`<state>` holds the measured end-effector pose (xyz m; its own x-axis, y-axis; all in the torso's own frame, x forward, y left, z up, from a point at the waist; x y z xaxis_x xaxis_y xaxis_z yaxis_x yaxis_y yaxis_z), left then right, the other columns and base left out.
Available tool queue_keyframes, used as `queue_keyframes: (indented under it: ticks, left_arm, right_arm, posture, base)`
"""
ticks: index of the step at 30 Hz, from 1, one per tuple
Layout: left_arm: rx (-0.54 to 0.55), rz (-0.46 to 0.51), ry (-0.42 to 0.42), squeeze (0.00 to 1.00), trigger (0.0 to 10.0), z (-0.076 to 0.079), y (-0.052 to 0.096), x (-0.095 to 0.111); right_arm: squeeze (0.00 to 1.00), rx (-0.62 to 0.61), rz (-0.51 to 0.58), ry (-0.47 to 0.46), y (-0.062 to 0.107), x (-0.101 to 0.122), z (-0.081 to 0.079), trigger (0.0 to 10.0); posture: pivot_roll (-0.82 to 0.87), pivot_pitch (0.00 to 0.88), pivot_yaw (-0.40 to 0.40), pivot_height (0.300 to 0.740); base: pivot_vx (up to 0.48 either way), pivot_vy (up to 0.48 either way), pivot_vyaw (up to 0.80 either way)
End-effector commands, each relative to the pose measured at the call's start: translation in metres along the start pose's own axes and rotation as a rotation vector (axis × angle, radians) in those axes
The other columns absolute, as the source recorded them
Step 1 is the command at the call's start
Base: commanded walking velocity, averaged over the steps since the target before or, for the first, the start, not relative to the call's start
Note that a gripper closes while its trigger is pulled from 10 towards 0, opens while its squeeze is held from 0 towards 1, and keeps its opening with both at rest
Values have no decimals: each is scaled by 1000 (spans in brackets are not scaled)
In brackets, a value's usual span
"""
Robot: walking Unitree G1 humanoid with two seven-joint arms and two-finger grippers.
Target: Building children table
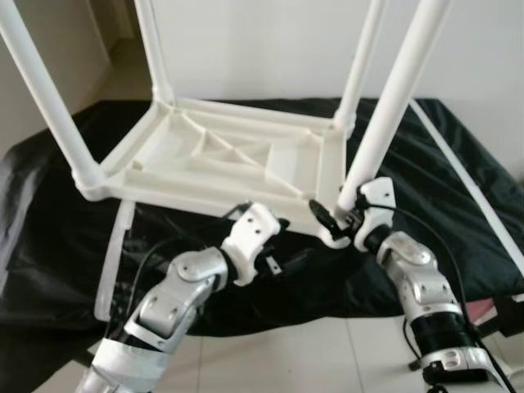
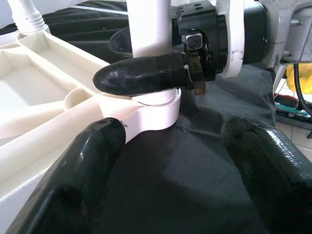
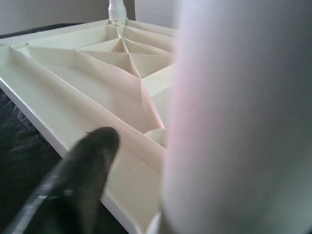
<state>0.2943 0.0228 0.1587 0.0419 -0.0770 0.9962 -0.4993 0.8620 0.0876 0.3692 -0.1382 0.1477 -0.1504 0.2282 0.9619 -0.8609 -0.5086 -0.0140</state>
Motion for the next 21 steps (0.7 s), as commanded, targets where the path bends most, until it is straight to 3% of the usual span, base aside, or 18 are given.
queue_keyframes:
  ticks: [1, 9, 10, 11, 21]
  left_arm:
    - [-64, -19, 6, 0, 10000, 5, 3, -2]
    - [-55, -12, 8, 0, 10000, 5, 3, -1]
    - [-53, -12, 8, 0, 10000, 5, 4, -1]
    - [-50, -9, 8, 0, 10000, 5, 4, 0]
    - [-30, -10, 6, 0, 10000, 2, 6, -1]
  right_arm:
    - [0, 82, -17, 18, -7, -3, -15, 0]
    - [0, 89, -39, 28, -7, -11, -14, 0]
    - [0, 82, -45, 34, -7, -12, -14, 1137]
    - [0, 67, -58, 38, -6, -15, -13, 10000]
    - [0, -28, -116, 14, -6, -23, -12, 10000]
  posture:
    - [27, 46, -28, 740]
    - [34, 33, -35, 740]
    - [36, 31, -36, 740]
    - [37, 31, -38, 740]
    - [38, 36, -51, 740]
  base:
    - [0, 0, 0]
    - [0, 0, 0]
    - [0, 0, 0]
    - [0, 0, 0]
    - [0, 0, 0]
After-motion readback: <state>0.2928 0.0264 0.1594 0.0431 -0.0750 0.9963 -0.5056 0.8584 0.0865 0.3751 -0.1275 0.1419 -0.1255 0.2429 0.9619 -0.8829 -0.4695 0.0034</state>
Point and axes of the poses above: a point about 5 cm out from each wrist's last joint towards the gripper, its own y axis pointing back from the gripper into the wrist, its own x axis along the axis of the wrist's last joint, z = x × y, the point moved 4 cm from there along -y, pointing out of the wrist towards the gripper, and after that the axes turned 10 degrees about y, right-handed, at the moved point
